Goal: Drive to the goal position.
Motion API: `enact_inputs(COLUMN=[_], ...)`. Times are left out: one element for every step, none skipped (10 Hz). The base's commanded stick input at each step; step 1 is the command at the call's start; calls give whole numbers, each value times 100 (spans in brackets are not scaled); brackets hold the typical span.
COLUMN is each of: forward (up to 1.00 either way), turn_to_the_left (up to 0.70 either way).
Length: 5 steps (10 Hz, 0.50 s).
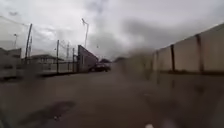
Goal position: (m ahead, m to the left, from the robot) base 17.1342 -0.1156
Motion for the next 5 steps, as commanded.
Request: enact_inputs(forward=[50,50,50,50,50], turn_to_the_left=[2,2,2,2,2])
